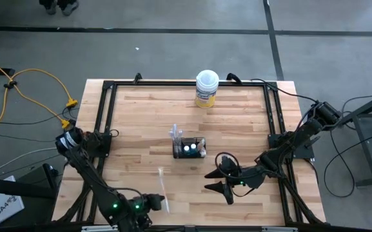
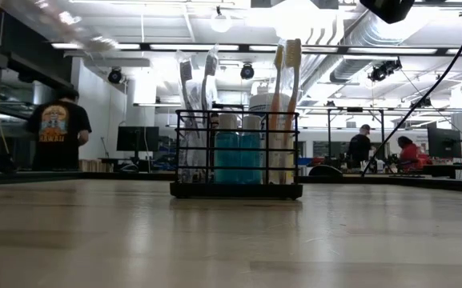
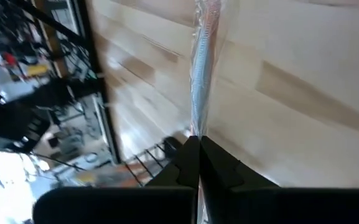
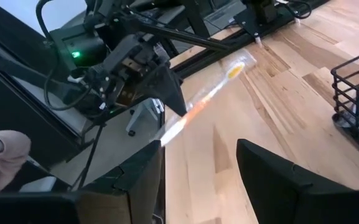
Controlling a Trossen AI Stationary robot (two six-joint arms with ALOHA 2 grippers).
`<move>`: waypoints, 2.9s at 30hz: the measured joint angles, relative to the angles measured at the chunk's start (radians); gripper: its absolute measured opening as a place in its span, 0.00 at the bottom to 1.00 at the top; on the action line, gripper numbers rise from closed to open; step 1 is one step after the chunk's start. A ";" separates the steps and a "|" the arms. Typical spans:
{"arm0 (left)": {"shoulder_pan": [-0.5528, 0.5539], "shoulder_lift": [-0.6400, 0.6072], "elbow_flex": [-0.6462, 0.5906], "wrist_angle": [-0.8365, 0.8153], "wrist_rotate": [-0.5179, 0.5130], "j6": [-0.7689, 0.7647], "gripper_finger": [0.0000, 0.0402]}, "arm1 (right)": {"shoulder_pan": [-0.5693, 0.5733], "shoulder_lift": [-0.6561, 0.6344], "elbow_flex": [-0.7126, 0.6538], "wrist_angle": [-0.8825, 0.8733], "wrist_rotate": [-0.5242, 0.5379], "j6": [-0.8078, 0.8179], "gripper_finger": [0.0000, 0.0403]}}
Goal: Pick & Place toothbrushing station
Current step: Put the orange toothbrush into the wire organizer
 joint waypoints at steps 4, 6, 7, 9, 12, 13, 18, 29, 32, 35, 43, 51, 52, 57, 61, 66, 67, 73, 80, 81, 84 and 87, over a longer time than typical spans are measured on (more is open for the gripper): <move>0.019 0.000 0.000 0.071 -0.021 0.144 0.00 | 0.000 0.002 0.000 0.012 0.000 0.002 0.50; 0.026 0.000 0.000 0.111 -0.023 0.233 0.00 | -0.005 0.020 0.000 0.047 -0.002 0.002 0.50; 0.029 0.000 0.000 0.133 -0.024 0.278 0.00 | -0.006 0.031 0.000 0.060 -0.006 0.002 0.50; 0.036 0.000 0.000 0.181 -0.027 0.364 0.00 | -0.013 0.054 0.000 0.100 -0.041 0.006 0.50; 0.049 0.000 0.001 0.239 -0.049 0.473 0.00 | -0.039 0.105 0.001 0.189 -0.117 0.006 0.50; 0.054 0.000 0.001 0.253 -0.053 0.507 0.00 | -0.047 0.121 0.001 0.213 -0.144 0.006 0.50; 0.075 0.000 0.001 0.306 -0.068 0.632 0.00 | -0.085 0.190 0.001 0.340 -0.245 0.007 0.50; 0.072 -0.001 0.001 0.519 -0.070 0.892 0.00 | -0.124 0.209 0.001 0.390 -0.298 -0.020 0.50; 0.068 0.000 0.001 0.602 -0.063 0.953 0.00 | -0.125 0.209 0.001 0.399 -0.312 -0.036 0.50; 0.067 -0.001 0.001 0.656 -0.023 0.985 0.00 | -0.124 0.209 0.001 0.414 -0.315 -0.065 0.50; 0.073 -0.001 0.000 0.797 0.039 1.085 0.00 | -0.124 0.209 0.001 0.470 -0.351 -0.125 0.50; 0.109 -0.001 0.000 0.877 0.127 1.119 0.00 | -0.121 0.209 0.000 0.520 -0.379 -0.160 0.50; 0.114 -0.001 0.000 0.877 0.127 1.121 0.00 | -0.121 0.209 0.000 0.522 -0.391 -0.160 0.50; 0.128 -0.001 0.000 0.877 0.140 1.117 0.00 | -0.121 0.209 0.000 0.538 -0.427 -0.160 0.50; 0.129 -0.001 0.000 0.878 0.161 1.106 0.00 | -0.116 0.209 0.000 0.558 -0.460 -0.160 0.50; 0.125 -0.001 0.000 0.878 0.163 1.105 0.00 | -0.098 0.209 0.000 0.566 -0.469 -0.162 0.50; 0.124 -0.001 0.000 0.878 0.163 1.105 0.00 | -0.094 0.209 0.000 0.571 -0.469 -0.167 0.50; 0.124 -0.001 0.000 0.896 0.202 1.103 0.00 | -0.082 0.209 0.000 0.604 -0.469 -0.186 0.50; 0.124 -0.001 0.000 0.942 0.217 1.126 0.00 | -0.082 0.209 0.000 0.605 -0.453 -0.186 0.50; 0.124 -0.001 0.000 0.945 0.220 1.133 0.00 | -0.082 0.209 0.000 0.603 -0.449 -0.187 0.50; 0.129 -0.001 0.000 0.949 0.223 1.140 0.00 | -0.082 0.209 0.000 0.602 -0.448 -0.187 0.50; 0.139 -0.001 0.000 0.949 0.242 1.121 0.00 | -0.082 0.209 0.000 0.602 -0.448 -0.187 0.50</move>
